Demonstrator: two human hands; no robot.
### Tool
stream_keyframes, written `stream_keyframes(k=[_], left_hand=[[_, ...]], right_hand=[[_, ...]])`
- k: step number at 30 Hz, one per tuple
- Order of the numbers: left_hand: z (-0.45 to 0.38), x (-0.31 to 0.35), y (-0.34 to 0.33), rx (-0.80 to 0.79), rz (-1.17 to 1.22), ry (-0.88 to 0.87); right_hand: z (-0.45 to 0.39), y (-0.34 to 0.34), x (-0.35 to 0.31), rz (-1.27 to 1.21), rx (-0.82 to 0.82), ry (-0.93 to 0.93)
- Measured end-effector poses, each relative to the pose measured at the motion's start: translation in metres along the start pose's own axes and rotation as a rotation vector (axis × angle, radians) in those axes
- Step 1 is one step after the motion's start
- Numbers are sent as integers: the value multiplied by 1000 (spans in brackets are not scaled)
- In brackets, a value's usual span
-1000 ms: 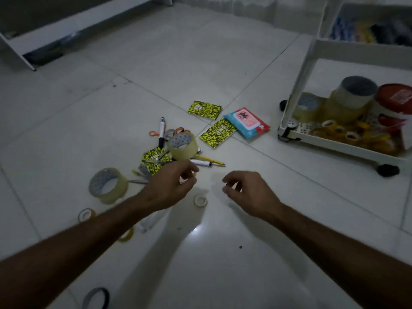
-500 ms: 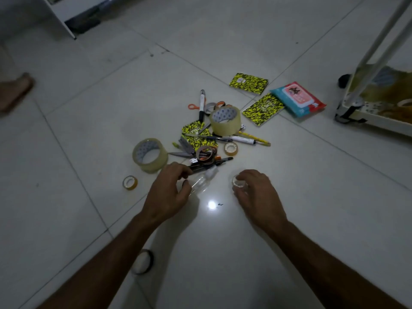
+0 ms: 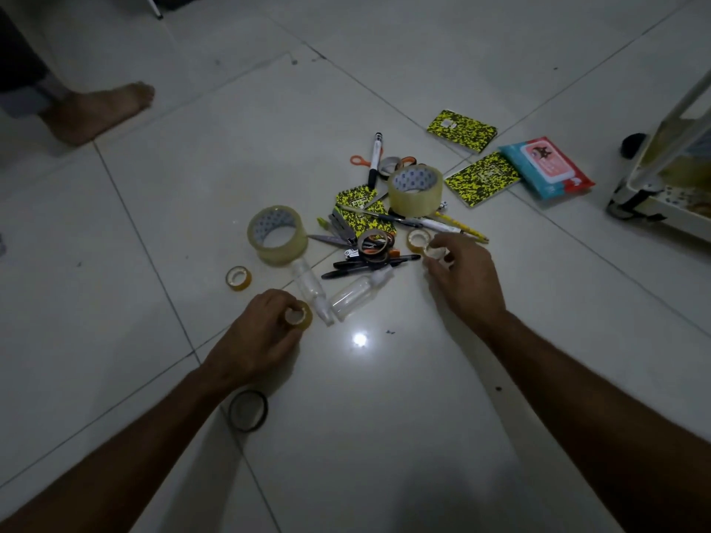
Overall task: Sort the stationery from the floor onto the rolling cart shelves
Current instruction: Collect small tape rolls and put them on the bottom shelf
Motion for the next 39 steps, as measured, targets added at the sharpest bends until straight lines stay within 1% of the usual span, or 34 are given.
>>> stream_keyframes(k=[7,13,18,21,24,27,30,32,36,39], left_hand=[[4,-13,3,66,62,57],[3,4,11,178,93,48],[-14,26,13,209,125,-17],[-32,49,7,178,152,-77],[-58,79,-4,143,190,-156],[-95,121,-21,63,216,-281],[-142,175,-31,11,224,-409],[-175,217,-37,-32,247,-498],[-219,301,-43,-131,276,-658],[-235,356,-48,-235,289,-708]], right_hand=[[-40,-19,-5,38,-69,-2],[-44,-28,-8,75,-46,-64],[-40,-21,-9,74,-49,-54],[-29,-3,-8,66,-13,-37],[-17,19,-4,124,-41,33],[-13,59,2,194,-93,111],[-13,122,11,262,-96,93],[-10,173,22,279,-50,14],[16,254,47,304,51,-228],[42,307,60,297,142,-388]])
Point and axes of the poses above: each hand's wrist, its own z-axis away from the middle knuckle, its own y-axis out of the back of the hand, x = y × z, the point moved 6 cm from there along -z, towards the middle knuckle
